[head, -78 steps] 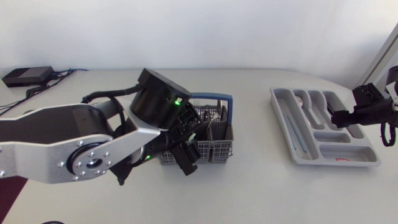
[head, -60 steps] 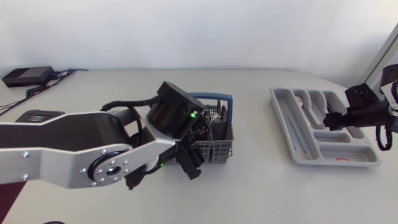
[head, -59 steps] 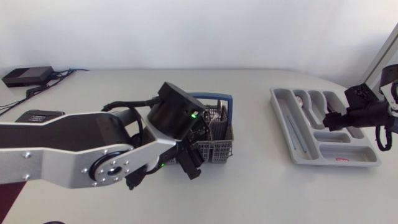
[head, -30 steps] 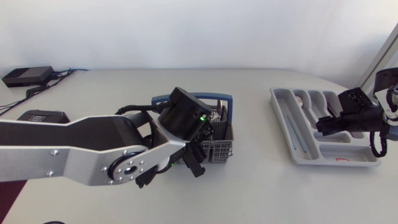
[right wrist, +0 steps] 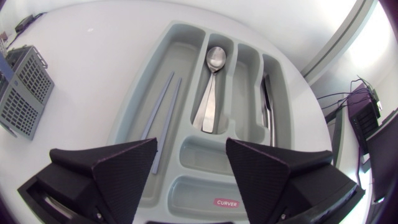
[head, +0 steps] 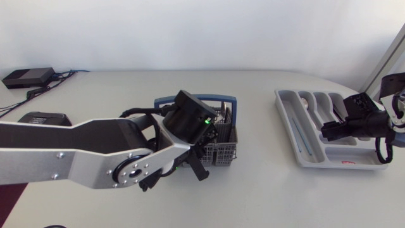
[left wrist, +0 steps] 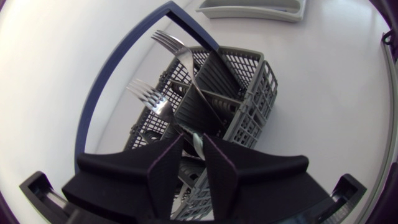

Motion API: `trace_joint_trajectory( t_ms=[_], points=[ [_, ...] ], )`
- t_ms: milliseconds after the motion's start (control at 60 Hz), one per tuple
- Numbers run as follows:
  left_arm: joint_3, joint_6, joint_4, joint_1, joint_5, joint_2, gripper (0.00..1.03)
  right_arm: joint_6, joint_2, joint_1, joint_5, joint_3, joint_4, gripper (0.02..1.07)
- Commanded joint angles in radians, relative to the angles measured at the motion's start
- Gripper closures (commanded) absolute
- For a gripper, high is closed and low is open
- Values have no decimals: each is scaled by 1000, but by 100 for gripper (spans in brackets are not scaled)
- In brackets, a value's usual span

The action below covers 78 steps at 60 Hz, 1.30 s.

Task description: Unload the cutlery basket into the drawer organizer.

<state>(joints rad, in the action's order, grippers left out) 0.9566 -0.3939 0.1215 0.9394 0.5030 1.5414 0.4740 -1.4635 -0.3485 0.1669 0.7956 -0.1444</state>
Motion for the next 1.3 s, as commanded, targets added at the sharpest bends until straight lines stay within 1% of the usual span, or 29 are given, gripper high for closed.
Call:
trace_joint_trajectory(
  t_ms=[0,600,783,850,1017,1100,1167,1217,1283],
  points=[
    [18,-8,-10,7,8,16,100,-11,17,5,-7,-27,12,27],
    [11,-62,-17,-2,5,-144,100,-6,42,16,-7,-50,17,27],
    [-16,-92,-94,-2,3,-230,100,8,91,36,0,-82,39,27],
    [-19,-94,-117,-2,3,-254,100,15,123,49,8,-99,42,23],
    [-44,-95,-189,-4,-3,-314,100,20,212,85,25,-133,55,23],
    [-48,-89,-212,-2,-9,-340,100,18,269,100,62,-148,55,23],
    [-53,-62,-223,-1,-38,-356,100,17,328,114,98,-171,55,22],
    [-50,6,-210,-8,-103,-362,100,17,384,134,120,-196,54,18],
    [-42,64,-187,-16,-144,-359,100,17,460,169,148,-226,45,18]
  ],
)
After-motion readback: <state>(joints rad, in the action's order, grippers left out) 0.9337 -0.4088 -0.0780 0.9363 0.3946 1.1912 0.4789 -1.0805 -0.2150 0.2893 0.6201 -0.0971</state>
